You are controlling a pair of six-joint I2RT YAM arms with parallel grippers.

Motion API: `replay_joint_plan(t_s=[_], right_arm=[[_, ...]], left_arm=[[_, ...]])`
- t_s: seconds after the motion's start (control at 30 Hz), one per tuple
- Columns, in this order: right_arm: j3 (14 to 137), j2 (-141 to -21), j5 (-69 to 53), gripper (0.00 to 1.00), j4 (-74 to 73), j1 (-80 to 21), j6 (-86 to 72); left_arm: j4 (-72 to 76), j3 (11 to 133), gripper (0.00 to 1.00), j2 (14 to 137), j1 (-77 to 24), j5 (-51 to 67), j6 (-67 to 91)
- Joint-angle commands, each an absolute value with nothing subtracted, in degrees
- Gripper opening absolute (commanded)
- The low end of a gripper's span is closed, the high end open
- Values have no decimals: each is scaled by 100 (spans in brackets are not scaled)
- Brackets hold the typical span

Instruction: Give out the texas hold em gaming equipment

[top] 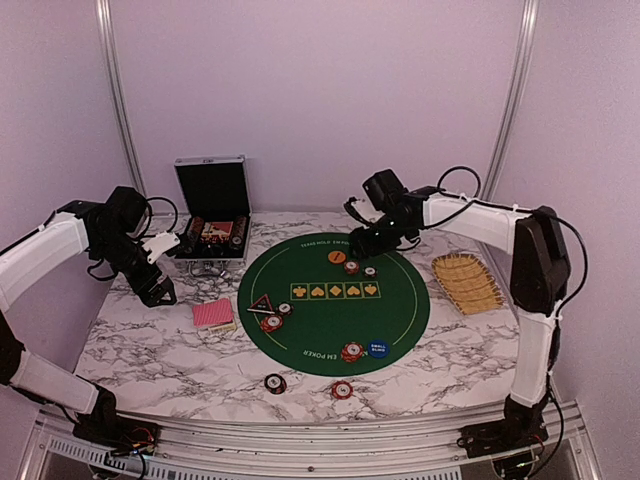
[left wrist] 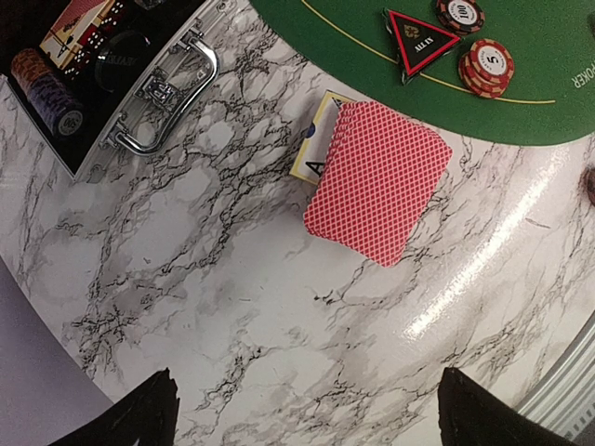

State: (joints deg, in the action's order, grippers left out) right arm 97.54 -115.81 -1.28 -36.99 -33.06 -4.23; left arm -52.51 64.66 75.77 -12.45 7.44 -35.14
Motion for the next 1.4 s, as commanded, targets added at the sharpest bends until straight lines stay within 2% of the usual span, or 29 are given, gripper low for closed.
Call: replay_joint_plan(t_s=[0.0, 0.17, 0.3, 0.53, 1.37], right_arm=[[9192, -10957, -110, 56, -3758, -4385, -344], [8890, -10824, -439, 68, -3900, -5635, -212], [8937, -11078, -718, 73, -3996, -6280, -113], [9328, -11760, -1160, 76, -4031, -6798, 183], [10150, -12806, -892, 64, -4307, -7076, 510]], left_arm=[[-5238, 6592, 99, 7569, -1257, 781, -3547], [-5238, 6609, 99, 7561, -1257, 812, -3549], [-5238, 6596, 99, 7539, -1257, 816, -3541], [-5268, 6591, 99, 7480, -1257, 793, -3516], [-5387, 6730, 99, 7514, -1257, 731, -3551]])
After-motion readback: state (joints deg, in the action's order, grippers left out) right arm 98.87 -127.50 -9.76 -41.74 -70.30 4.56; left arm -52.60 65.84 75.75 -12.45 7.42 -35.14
